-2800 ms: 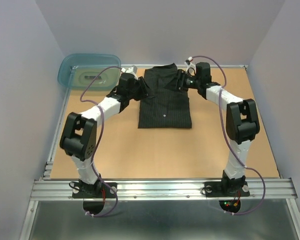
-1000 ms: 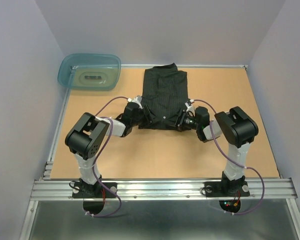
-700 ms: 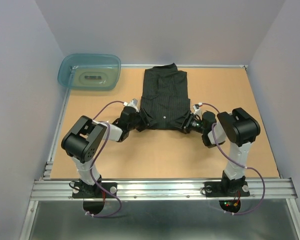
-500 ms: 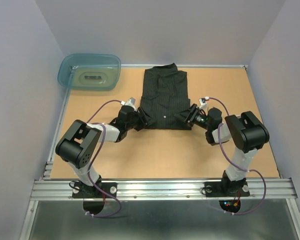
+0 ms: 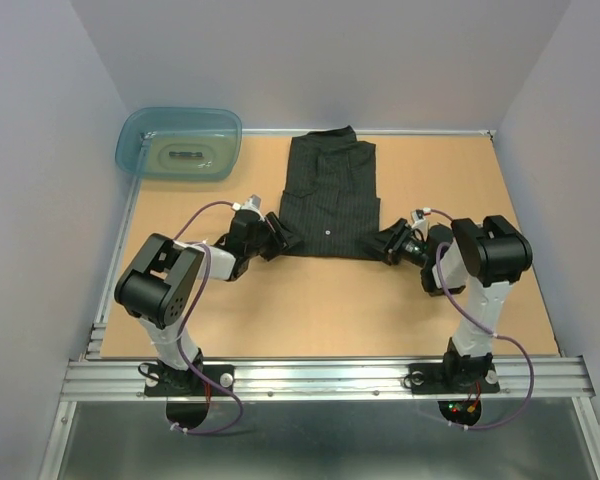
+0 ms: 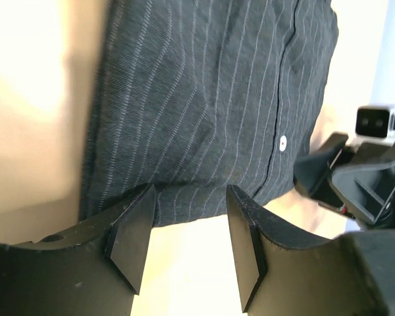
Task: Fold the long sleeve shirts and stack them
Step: Fold the shirt
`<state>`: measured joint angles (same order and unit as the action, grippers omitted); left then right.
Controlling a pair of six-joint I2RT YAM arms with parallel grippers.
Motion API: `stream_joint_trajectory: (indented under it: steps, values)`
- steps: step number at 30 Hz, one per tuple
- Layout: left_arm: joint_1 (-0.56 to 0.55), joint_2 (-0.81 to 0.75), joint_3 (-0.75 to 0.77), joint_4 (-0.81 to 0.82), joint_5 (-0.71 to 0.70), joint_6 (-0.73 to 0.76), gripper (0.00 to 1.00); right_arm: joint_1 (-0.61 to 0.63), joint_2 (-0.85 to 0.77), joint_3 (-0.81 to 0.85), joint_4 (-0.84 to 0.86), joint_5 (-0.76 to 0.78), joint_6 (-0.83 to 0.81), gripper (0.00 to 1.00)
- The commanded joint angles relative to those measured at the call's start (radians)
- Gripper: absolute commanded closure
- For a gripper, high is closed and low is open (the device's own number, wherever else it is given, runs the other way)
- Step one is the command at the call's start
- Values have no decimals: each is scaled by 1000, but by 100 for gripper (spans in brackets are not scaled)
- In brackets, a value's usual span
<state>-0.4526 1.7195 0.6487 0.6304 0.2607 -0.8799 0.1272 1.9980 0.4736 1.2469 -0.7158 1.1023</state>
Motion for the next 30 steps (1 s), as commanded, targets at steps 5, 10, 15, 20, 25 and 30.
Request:
stream_joint_trajectory:
  steps: [5,10,15,20,25,30]
  values:
    - [49,-43,-75,-15,-6,-25,41,-83,-54,-81,34,-19,-64,42]
    - [52,-191,-51,-90,-32,-5,41,-83,-251,-26,-136,-30,-67,42]
    - [52,-252,46,-138,-61,56,40,-72,-350,115,-297,-33,-104,42]
    - [61,-108,297,-181,-26,139,40,-69,-222,313,-300,-48,-65,41]
    - [94,119,521,-198,41,145,40,-64,-52,534,-300,-42,-47,41]
    - [111,303,653,-198,77,159,40,-61,128,660,-299,-36,-42,41]
